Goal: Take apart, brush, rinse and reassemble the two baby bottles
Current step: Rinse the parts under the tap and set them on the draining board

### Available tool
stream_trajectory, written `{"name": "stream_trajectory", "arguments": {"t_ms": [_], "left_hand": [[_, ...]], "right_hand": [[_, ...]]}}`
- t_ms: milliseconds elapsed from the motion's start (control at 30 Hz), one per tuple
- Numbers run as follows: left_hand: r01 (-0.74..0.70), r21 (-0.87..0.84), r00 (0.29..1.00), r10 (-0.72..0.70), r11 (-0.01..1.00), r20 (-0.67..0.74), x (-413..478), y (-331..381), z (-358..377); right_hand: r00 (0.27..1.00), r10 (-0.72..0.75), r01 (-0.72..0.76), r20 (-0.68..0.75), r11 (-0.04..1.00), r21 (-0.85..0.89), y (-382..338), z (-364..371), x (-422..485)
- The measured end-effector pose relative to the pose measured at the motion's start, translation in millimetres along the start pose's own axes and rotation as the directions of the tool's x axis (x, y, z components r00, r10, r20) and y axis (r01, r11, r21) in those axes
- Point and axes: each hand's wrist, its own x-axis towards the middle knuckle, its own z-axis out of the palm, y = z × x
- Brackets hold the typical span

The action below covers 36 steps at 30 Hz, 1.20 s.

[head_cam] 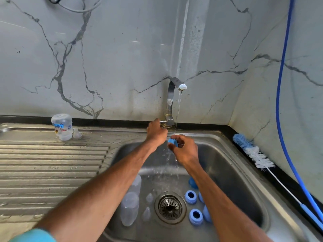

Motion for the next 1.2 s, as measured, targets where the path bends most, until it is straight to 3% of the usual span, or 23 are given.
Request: {"name": "stream_trajectory", "arguments": {"t_ms": [133, 233, 300, 333, 467, 600, 700, 867, 1033, 1200], "left_hand": [[0.144, -0.270, 0.977, -0.180, 0.952, -0.115, 19.1, 11.6, 7.3], [0.222, -0.595, 0.935, -0.342, 0.773, -0.097, 23.6, 8.6, 7.7], [0.220, -0.716, 0.928, -0.368, 0.662, -0.055, 23.5, 8.7, 6.7], [0.197, -0.731, 0.937, -0.344, 0.653, -0.055, 23.3, 10.9, 7.2], [0.045, -0.568, 0.989, -0.115, 0.822, -0.088, 16.0, 31.6, 14.4], [-0.116, -0.336, 0.991, 0.130, 0.935, 0.020, 4.9, 38.9, 12.7], [-0.144, -0.220, 0.974, 0.178, 0.965, 0.143, -4.5, 26.0, -1.6], [-0.253, -0.081, 0.952, 0.263, 0.964, 0.156, -45.0, -6.8, -35.9], [-0.368, 0.041, 0.903, 0.347, 0.929, 0.254, -81.5, -31.4, -96.1], [-0.459, 0.106, 0.879, 0.433, 0.882, 0.200, -92.0, -47.0, -146.2]], "right_hand": [[1.000, 0.000, 0.001, -0.009, 1.000, 0.028, 4.2, 2.3, 1.4], [1.000, 0.021, -0.020, -0.011, 0.998, 0.061, 2.0, 2.3, 1.8], [0.999, 0.034, -0.032, -0.013, 0.997, 0.073, 0.4, 1.6, 1.0], [0.999, 0.041, -0.040, -0.011, 0.995, 0.086, -0.5, 1.0, 0.5], [0.998, 0.060, -0.061, 0.014, 0.992, 0.107, -2.9, -1.9, 0.1], [0.996, 0.064, -0.073, 0.058, 0.981, 0.181, -6.0, -5.1, -1.5], [0.982, 0.140, -0.176, 0.131, 0.927, 0.331, -13.3, -3.8, -5.5], [0.925, 0.250, -0.337, 0.287, 0.888, 0.313, -25.0, 8.3, -20.3], [0.883, 0.327, -0.434, 0.336, 0.841, 0.323, -46.5, 28.8, -28.2], [0.772, 0.340, -0.581, 0.536, 0.718, 0.382, -77.0, 52.6, -35.6]]}}
